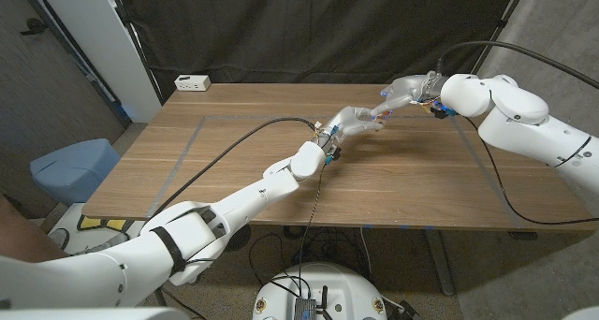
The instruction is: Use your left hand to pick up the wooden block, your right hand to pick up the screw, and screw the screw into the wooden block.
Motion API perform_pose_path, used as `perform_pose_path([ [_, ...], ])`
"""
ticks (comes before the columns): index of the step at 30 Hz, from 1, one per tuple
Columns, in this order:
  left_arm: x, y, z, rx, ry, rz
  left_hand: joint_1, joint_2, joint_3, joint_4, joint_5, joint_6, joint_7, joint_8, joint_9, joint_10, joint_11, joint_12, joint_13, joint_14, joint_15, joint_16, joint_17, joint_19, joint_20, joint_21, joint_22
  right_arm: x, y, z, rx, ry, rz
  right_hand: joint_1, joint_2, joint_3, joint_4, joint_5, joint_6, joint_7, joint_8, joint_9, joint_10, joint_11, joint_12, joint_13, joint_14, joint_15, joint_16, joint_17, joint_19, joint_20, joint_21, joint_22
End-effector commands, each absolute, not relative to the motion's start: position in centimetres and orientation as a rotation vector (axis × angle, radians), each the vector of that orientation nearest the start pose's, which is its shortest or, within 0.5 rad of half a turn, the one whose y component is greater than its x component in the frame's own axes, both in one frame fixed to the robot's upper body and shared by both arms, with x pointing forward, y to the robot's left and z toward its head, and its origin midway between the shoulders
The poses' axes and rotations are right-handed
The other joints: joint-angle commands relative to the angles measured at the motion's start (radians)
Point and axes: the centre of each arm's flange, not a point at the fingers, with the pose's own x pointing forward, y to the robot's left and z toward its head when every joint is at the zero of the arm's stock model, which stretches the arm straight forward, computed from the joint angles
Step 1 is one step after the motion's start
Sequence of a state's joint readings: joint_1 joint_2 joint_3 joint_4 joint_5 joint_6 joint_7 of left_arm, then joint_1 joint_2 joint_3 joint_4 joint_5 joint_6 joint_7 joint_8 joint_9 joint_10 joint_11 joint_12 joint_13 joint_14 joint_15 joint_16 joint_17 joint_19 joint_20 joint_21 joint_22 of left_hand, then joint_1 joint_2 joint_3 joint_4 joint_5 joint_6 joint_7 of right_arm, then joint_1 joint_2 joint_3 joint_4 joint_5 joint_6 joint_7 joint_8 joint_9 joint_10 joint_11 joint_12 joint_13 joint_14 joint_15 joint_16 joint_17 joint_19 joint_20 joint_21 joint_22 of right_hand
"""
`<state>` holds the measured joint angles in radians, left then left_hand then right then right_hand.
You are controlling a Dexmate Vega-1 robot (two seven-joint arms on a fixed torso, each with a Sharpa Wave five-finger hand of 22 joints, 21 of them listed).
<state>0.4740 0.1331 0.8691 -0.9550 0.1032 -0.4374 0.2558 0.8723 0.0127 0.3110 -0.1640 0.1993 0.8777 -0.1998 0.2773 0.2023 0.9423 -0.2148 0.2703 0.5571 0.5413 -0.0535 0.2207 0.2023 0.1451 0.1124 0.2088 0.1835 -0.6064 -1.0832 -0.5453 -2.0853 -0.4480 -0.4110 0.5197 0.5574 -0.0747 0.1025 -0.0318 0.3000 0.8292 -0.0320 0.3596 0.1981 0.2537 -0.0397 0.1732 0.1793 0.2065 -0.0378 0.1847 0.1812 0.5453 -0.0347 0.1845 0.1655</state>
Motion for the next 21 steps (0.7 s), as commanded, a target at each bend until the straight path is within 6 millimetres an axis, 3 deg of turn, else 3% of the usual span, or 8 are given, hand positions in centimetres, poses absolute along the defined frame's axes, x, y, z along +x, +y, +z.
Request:
perform_pose_path([
  [1, 64.55, -2.03, 0.20, 0.622, -0.896, -0.416, 0.049, 0.057, 0.021, 0.013, 0.005, 0.079, 0.025, 0.003, 0.005, 0.004, -0.003, 0.005, 0.005, 0.007, -0.095, -0.005, 0.006, 0.004, 0.000, 0.003, 0.003, 52.50, -26.20, 13.39, -1.659, -0.364, 0.140, 0.035, 0.009, 0.011, -0.019, 0.005, -0.034, -0.005, -0.018, 0.008, -0.026, -0.001, 0.001, 0.005, -0.020, -0.002, -0.004, 0.000, -0.018, 0.010, -0.007, 0.001],
  [12, 64.59, -1.98, 0.16, 0.622, -0.894, -0.418, 0.048, 0.057, 0.021, 0.014, 0.005, 0.080, 0.023, 0.003, 0.005, 0.005, -0.004, 0.004, 0.005, 0.007, -0.095, -0.004, 0.006, 0.004, 0.000, 0.003, 0.003, 52.17, -26.43, 13.69, -1.667, -0.369, 0.164, 0.101, 0.026, 0.035, -0.060, -0.008, -0.109, -0.030, -0.056, 0.013, -0.082, -0.017, 0.001, 0.005, -0.064, 0.009, -0.005, 0.000, -0.057, 0.029, -0.008, 0.000],
  [14, 64.60, -1.98, 0.16, 0.623, -0.893, -0.418, 0.048, 0.057, 0.021, 0.013, 0.005, 0.080, 0.023, 0.003, 0.005, 0.005, -0.004, 0.004, 0.005, 0.007, -0.095, -0.004, 0.006, 0.004, 0.000, 0.003, 0.003, 52.12, -26.43, 13.77, -1.672, -0.368, 0.160, 0.115, 0.025, 0.039, -0.071, -0.015, -0.127, -0.037, -0.065, 0.014, -0.094, -0.025, 0.003, 0.006, -0.079, 0.006, -0.005, 0.000, -0.069, 0.058, -0.008, 0.001],
  [21, 64.66, -1.91, 0.26, 0.625, -0.895, -0.420, 0.047, 0.057, 0.021, 0.014, 0.005, 0.080, 0.022, 0.002, 0.005, 0.005, -0.003, 0.004, 0.006, 0.007, -0.094, -0.004, 0.007, 0.004, 0.000, 0.003, 0.003, 52.04, -26.30, 14.07, -1.687, -0.376, 0.165, 0.154, 0.024, 0.051, -0.097, -0.028, -0.164, -0.062, -0.082, 0.017, -0.121, -0.045, 0.003, 0.006, -0.099, 0.003, -0.004, -0.001, -0.082, 0.087, -0.007, 0.001],
])
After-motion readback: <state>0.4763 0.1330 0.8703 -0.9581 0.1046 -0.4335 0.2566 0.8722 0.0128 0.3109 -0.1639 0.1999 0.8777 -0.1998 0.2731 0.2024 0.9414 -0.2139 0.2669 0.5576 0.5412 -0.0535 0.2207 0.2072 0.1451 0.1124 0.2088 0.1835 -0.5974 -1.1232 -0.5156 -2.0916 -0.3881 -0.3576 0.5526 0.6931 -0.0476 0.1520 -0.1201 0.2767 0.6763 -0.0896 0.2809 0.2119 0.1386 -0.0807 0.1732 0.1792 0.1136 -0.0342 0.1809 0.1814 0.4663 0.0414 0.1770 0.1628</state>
